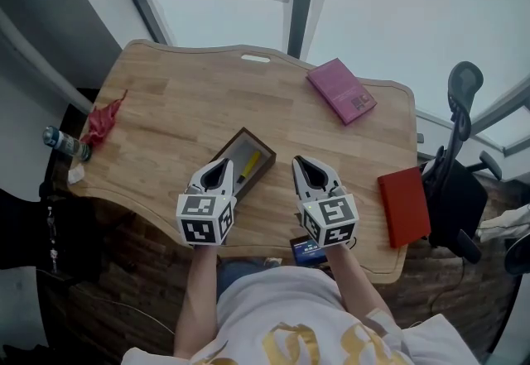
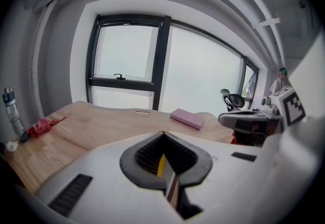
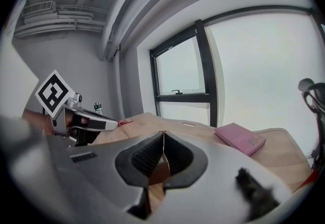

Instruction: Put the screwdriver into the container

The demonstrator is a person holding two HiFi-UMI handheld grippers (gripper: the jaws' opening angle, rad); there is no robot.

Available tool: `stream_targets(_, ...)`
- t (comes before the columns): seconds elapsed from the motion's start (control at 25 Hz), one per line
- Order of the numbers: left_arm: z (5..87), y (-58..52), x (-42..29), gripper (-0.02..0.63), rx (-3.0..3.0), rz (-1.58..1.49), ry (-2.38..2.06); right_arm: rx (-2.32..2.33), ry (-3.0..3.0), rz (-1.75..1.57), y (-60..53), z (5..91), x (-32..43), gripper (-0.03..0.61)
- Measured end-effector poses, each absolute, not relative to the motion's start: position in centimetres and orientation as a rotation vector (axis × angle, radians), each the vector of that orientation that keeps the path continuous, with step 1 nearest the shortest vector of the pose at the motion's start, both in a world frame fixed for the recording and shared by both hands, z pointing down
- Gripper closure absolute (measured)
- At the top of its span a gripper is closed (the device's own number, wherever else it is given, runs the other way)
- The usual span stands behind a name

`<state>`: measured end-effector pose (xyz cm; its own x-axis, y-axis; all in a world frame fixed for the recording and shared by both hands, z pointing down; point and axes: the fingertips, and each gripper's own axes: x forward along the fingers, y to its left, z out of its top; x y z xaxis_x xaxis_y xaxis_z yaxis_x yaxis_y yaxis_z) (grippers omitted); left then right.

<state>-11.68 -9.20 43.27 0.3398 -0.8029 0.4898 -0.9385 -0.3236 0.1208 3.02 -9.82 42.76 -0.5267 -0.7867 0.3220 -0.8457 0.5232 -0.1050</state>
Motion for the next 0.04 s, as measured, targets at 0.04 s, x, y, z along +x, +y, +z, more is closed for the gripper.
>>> stream_targets(0.04, 43.32, -9.14, -11.7, 0.601, 2.227, 0.488, -1.533, 1.378, -2.531, 0.365, -9.77, 42.77, 2.95, 0.546)
